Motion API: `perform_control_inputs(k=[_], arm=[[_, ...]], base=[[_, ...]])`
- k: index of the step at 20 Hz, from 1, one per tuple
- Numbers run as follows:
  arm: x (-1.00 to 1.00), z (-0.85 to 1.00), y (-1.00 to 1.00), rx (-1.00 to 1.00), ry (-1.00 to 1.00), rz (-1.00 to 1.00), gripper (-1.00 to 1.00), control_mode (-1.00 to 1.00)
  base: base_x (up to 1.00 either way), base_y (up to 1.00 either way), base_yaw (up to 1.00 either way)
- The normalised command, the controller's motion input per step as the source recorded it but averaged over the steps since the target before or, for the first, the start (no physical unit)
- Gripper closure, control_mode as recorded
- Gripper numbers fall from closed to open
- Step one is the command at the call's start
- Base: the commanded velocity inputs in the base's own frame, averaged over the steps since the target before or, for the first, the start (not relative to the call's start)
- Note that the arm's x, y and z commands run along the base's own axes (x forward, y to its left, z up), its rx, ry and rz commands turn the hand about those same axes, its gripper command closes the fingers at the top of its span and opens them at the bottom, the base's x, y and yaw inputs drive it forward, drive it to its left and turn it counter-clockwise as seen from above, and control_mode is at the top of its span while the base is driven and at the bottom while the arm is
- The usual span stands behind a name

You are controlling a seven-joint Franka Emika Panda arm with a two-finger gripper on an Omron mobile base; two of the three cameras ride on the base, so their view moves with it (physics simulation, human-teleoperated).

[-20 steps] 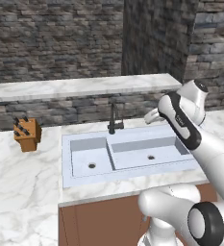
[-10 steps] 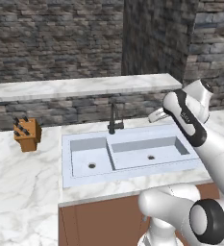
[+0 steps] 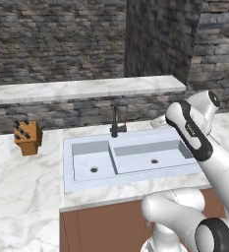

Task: Soak the sponge with water for a few seconds and then drop it inside the sink.

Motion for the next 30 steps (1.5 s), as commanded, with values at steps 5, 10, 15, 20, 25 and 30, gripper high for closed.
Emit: perform_control_inputs(k=[5,10,15,20,25,30], arm=[[0.0,0.0,0.0,0.0,-0.08,-0.05,-1.0,-1.0],[0.03,-0.01,0.0,0.0,-0.06,-0.06,-1.0,-1.0],[0.0,-0.17,0.0,0.07,-0.03,-0.1,-1.0,-1.0],[0.0,-0.15,0.0,0.16,0.0,-0.05,-1.0,-1.0],[0.0,-0.01,0.0,0.15,0.0,0.0,-1.0,-1.0],[0.0,0.0,0.0,0.06,-0.08,0.0,-1.0,-1.0]], base=[[0.0,0.0,0.0],[0.0,0.0,0.0],[0.0,0.0,0.0],[0.0,0.0,0.0],[0.0,0.0,0.0],[0.0,0.0,0.0]])
